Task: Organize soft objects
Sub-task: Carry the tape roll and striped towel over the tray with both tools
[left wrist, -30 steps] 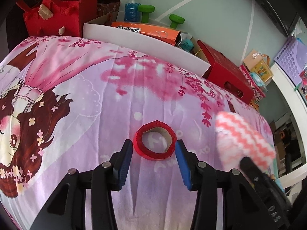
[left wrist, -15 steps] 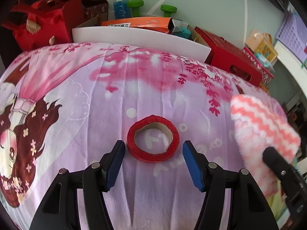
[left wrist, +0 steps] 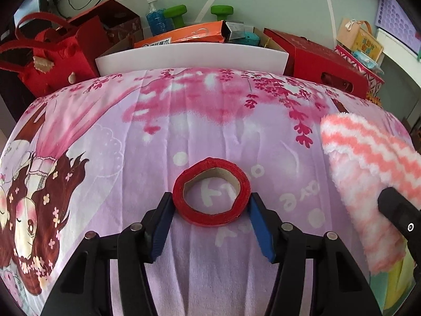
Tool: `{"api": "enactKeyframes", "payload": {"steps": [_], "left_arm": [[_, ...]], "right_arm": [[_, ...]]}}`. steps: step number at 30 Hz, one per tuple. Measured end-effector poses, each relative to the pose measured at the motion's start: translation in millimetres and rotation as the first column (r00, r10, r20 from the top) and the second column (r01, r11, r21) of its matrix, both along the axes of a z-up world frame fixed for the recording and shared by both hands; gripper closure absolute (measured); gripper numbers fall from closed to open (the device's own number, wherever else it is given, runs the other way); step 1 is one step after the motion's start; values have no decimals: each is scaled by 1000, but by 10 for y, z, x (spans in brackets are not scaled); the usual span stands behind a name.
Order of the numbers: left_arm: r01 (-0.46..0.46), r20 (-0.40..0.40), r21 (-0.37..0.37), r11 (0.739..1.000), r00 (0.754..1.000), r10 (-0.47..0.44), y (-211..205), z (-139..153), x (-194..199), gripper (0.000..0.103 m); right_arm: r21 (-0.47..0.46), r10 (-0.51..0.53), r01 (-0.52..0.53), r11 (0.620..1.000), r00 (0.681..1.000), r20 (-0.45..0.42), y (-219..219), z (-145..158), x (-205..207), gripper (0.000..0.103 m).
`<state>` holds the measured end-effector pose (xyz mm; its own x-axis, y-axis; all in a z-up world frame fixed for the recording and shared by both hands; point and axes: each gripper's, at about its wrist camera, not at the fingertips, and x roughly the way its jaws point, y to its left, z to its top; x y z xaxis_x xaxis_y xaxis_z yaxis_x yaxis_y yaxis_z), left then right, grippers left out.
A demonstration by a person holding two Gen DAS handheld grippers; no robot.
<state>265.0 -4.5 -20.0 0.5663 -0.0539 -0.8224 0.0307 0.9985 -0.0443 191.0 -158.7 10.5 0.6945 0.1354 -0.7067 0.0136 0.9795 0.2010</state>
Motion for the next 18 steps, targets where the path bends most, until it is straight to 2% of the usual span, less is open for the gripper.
{"api": "enactKeyframes", "payload": {"steps": [11,18], "left_arm": [[5,11,-15,1000,1000,-4,8,75,-26,46],[25,107,-60,998,994,-19,-1,510,-174,47]], "right_arm": [[1,-2,2,1000,1000,1,-12,-14,5,87],[-4,-3,3,1000,999,49,-37,147,-83,87]]}}
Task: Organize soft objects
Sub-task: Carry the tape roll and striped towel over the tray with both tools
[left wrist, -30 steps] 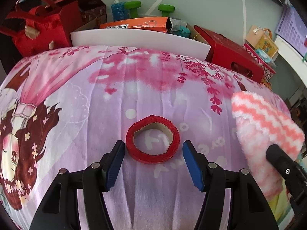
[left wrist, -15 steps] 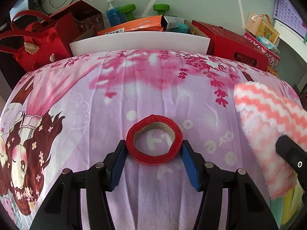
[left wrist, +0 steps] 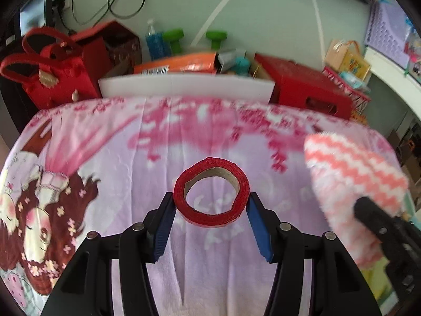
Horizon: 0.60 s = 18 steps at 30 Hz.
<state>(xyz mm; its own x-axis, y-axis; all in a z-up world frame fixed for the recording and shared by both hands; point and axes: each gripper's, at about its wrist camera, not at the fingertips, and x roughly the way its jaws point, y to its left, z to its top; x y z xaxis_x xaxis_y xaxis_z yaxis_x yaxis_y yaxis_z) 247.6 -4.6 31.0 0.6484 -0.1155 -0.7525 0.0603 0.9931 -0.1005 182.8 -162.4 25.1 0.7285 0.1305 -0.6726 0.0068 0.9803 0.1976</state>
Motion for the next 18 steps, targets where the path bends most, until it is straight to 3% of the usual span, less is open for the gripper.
{"api": "enactKeyframes", "payload": {"steps": [12,18], "left_arm": [[133,98,-32,991,987,-129,-461,600,-328,46],[227,120,-36,973,968,-221,-806,697,-443,46]], "right_arm": [[-96,-112,117,988,992,52,-480,389,-285,87],[-142,-207,214,966,976,61,-912,487,-438,87]]}}
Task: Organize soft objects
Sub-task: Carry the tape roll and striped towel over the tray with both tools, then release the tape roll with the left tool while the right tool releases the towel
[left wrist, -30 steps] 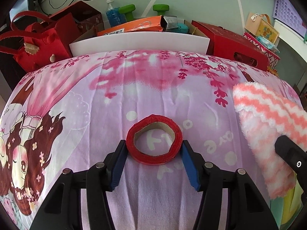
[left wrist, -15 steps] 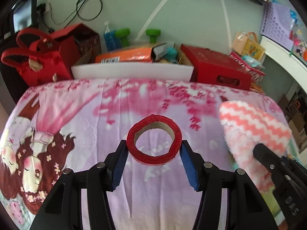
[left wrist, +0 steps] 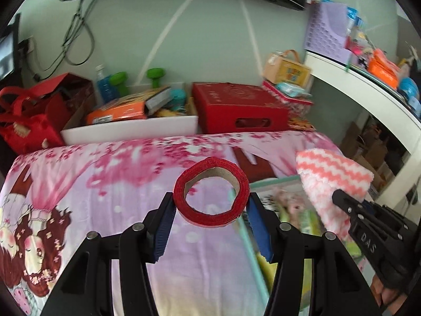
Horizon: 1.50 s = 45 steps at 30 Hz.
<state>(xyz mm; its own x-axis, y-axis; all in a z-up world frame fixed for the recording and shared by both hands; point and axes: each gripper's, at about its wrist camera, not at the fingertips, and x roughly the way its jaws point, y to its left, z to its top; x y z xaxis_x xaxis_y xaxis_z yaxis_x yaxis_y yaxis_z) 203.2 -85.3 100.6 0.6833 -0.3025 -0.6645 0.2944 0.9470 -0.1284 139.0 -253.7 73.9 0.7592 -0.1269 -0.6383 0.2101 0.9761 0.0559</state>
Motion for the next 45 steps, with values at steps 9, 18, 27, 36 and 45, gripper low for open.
{"api": "enactKeyframes", "payload": {"steps": [9,18,27,36,45], "left_arm": [[152,1,38,988,988,-152,-694,-52,-145,46],[228,-54,51,972,973,-225,-1116,-300,-126,46],[235,-91,68,970,969,-229,-1267,-513,-55,46],[232,-126,89,969,967,-220,-1305,-730,23,45],[236,-147,94,967,964,-221,-1301,-728,17,45]], "right_arm": [[9,-123,124,992,992,-24,-590,-25,-161,87],[33,-194,195,980,980,-44,-931,-109,-241,87],[43,-219,224,974,971,-94,-1055,-274,-191,86],[29,-206,213,977,965,-159,-1010,-485,-72,84],[-6,-214,217,976,958,-192,-974,-549,-29,80]]}}
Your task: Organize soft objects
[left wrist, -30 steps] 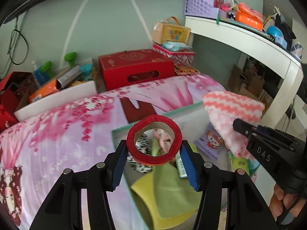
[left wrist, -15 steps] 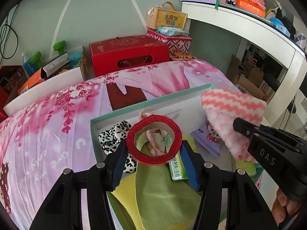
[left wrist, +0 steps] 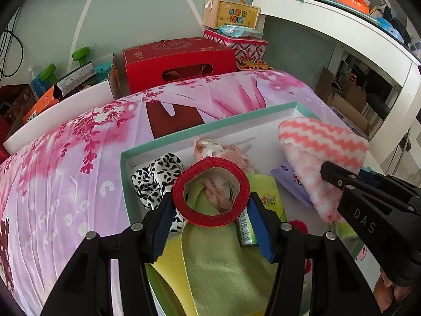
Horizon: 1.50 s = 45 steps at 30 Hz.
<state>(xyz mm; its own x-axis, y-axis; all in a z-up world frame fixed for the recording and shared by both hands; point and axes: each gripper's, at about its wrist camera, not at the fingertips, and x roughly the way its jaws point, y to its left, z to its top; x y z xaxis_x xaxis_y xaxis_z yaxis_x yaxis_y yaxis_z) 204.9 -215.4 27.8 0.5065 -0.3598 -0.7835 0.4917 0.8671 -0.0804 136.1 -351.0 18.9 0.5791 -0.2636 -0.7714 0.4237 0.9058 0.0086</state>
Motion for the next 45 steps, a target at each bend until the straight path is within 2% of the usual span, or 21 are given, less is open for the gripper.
{"api": "enactKeyframes", "payload": {"steps": [5,10,12,14,19,24,32,33,35,39,44,45], "left_arm": [[7,-25,0,1000,1000,-7,7,32,-21,45],[10,-37,2,1000,999,-10,22,53,-50,44],[11,-38,-7,1000,999,-12,40,84,-63,43],[16,-32,-17,1000,999,-17,54,121,-78,34],[14,-25,-33,999,1000,-15,123,209,-93,27],[-35,-24,-17,999,999,34,268,246,-64,25],[-142,-27,-35,989,990,141,629,280,36,21],[-156,-28,-37,987,988,155,677,283,45,21],[-189,-27,-33,981,982,188,770,277,59,12],[-248,-26,-20,969,969,247,945,255,59,12],[-331,-19,0,944,943,331,1183,219,37,9],[-346,-17,3,938,938,346,1226,213,30,8]], "right_arm": [[-17,-5,5,1000,1000,-19,3,0,12,69],[-25,-12,12,1000,1000,-22,-3,29,-9,45],[-26,-17,17,1000,1000,-17,-9,48,-22,44],[-28,-18,18,999,1000,-17,-12,62,-31,43],[-36,-16,15,999,1000,-22,-9,81,-43,37],[-31,-15,14,999,1000,-14,-14,122,-72,26],[-46,5,-6,999,999,-32,51,118,-53,25],[-48,8,-9,999,999,-35,68,116,-49,25],[-50,15,-17,999,999,-38,98,116,-46,25],[-63,36,-38,997,999,-38,178,137,-46,13],[-84,53,-57,995,998,-43,272,158,-55,10],[-88,58,-62,994,997,-45,299,160,-59,7]]}}
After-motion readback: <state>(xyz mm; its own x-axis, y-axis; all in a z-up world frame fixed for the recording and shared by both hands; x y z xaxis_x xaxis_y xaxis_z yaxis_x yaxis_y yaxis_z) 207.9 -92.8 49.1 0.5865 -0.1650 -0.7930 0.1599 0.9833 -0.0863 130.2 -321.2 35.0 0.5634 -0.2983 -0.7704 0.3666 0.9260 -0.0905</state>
